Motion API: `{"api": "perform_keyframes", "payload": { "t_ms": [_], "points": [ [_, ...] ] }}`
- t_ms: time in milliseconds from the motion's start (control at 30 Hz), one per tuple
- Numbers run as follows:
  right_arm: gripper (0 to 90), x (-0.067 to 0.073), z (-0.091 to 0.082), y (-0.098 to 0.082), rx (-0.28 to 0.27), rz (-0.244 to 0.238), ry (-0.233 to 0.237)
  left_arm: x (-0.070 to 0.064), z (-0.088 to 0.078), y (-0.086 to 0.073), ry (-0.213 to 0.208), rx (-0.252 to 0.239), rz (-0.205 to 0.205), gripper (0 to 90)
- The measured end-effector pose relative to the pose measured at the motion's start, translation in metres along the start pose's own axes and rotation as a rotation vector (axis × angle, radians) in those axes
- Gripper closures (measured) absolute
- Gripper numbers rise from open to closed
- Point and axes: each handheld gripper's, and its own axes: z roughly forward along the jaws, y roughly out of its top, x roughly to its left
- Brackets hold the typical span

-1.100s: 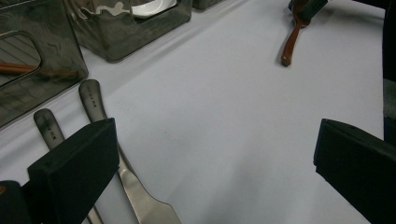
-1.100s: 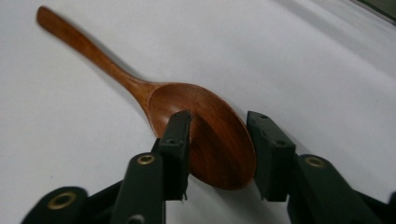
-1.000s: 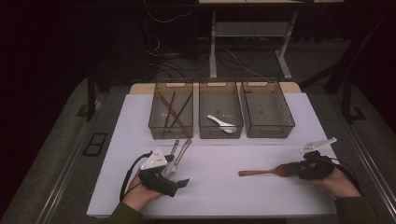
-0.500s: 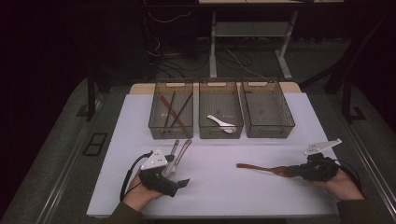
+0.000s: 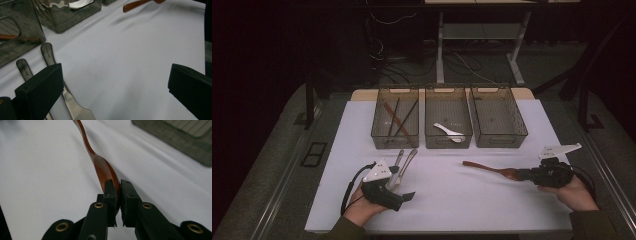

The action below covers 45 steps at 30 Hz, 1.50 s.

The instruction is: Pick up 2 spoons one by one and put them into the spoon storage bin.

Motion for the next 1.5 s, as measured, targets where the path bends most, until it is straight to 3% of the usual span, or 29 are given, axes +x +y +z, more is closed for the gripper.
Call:
{"api": "perform_keyframes", "payload": {
  "t_ms": [567, 833, 1167, 1500],
  "points": [
    [83.2, 0.007, 0.000, 0.049, -0.103, 0.025, -0.044, 0.001, 0.001, -0.001, -0.002, -0.009, -0.006, 0.0],
    [83.2, 0.011, 0.005, 0.079, -0.152, 0.047, -0.103, 0.000, 0.001, -0.001, -0.003, -0.006, -0.007, 0.0],
    [83.1, 0.010, 0.028, 0.121, -0.201, 0.101, -0.187, 0.001, 0.001, -0.001, -0.004, -0.011, -0.012, 0.0],
    [83.0, 0.014, 0.078, 0.158, -0.133, 0.123, -0.256, 0.001, 0.001, -0.001, -0.012, -0.014, -0.010, 0.0]
  ]
}}
